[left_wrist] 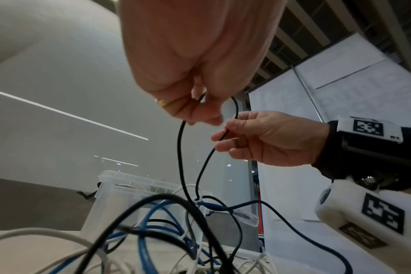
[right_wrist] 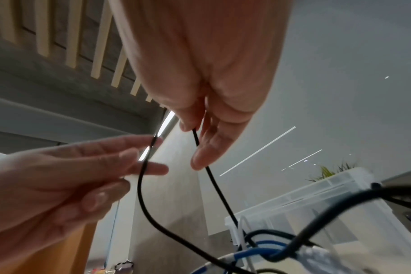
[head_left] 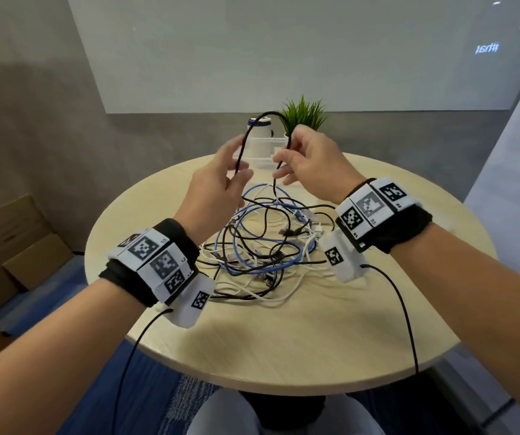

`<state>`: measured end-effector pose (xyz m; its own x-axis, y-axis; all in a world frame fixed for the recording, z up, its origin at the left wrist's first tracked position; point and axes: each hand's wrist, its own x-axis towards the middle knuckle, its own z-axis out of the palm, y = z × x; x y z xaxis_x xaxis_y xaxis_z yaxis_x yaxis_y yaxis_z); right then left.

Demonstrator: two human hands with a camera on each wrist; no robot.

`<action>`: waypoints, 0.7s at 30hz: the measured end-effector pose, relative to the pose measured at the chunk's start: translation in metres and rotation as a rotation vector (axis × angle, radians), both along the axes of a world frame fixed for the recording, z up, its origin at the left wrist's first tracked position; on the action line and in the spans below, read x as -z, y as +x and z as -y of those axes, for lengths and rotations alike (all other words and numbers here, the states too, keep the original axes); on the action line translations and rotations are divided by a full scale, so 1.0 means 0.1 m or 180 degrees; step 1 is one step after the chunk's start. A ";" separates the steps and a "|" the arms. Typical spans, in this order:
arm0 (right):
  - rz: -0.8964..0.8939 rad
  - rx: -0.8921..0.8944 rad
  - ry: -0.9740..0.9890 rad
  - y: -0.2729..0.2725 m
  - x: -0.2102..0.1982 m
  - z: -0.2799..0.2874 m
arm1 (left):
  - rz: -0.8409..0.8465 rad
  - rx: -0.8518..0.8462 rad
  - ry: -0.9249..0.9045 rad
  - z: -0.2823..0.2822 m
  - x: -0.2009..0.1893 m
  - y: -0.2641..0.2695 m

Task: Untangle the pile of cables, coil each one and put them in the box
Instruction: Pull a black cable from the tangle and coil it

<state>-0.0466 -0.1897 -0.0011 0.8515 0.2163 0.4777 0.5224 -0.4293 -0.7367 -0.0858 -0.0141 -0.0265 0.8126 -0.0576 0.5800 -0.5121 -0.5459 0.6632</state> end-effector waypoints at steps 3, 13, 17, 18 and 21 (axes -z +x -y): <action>-0.0017 -0.0260 -0.0319 -0.01 0.04 -0.03 | 0.0195 0.0144 -0.0285 0.04 -0.04 -0.03; 0.0196 0.0118 -0.1373 0.08 0.29 0.13 | 0.0449 0.0677 -0.1005 -0.05 0.00 -0.05; -0.0077 0.0360 -0.1721 0.20 0.44 0.22 | 0.0676 0.0560 -0.1221 -0.08 0.00 -0.06; -0.0135 0.0395 -0.1752 0.21 0.46 0.24 | 0.0654 0.0476 -0.1301 -0.09 0.00 -0.05; -0.0261 0.0544 -0.1675 0.25 0.46 0.30 | 0.0301 0.0081 -0.1424 -0.14 -0.01 -0.03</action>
